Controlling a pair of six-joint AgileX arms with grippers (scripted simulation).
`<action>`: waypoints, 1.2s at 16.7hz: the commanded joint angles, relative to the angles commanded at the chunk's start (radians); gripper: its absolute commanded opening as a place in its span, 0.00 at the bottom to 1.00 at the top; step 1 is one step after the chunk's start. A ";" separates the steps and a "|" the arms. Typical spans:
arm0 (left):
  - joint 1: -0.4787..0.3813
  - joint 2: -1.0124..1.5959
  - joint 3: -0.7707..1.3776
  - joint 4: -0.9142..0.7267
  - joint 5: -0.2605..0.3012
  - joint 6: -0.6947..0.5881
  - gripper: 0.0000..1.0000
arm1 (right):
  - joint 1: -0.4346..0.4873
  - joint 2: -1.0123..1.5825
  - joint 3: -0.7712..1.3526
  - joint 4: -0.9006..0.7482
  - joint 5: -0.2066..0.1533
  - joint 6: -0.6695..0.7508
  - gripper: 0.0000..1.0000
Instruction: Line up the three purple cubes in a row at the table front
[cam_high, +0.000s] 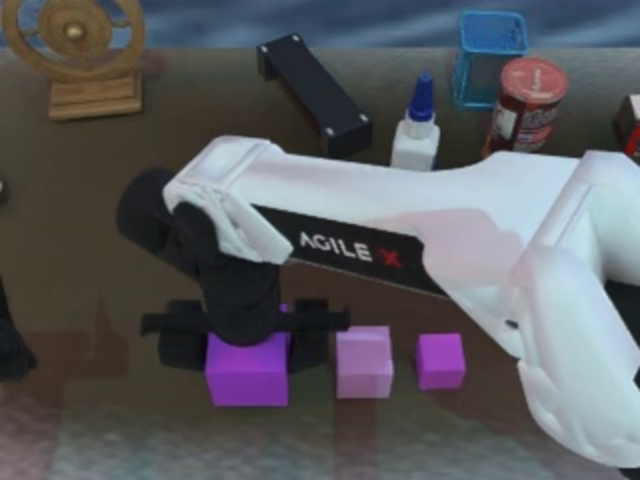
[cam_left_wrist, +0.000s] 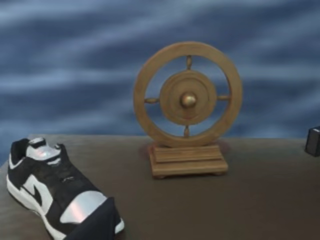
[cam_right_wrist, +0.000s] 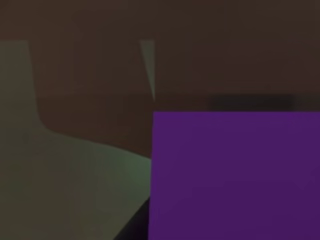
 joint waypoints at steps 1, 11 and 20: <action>0.000 0.000 0.000 0.000 0.000 0.000 1.00 | 0.000 0.000 0.000 0.000 0.000 0.000 0.23; 0.000 0.000 0.000 0.000 0.000 0.000 1.00 | 0.000 0.000 0.000 0.000 0.000 0.000 0.98; 0.000 0.000 0.000 0.000 0.000 0.000 1.00 | -0.002 0.000 0.000 0.000 0.000 0.000 1.00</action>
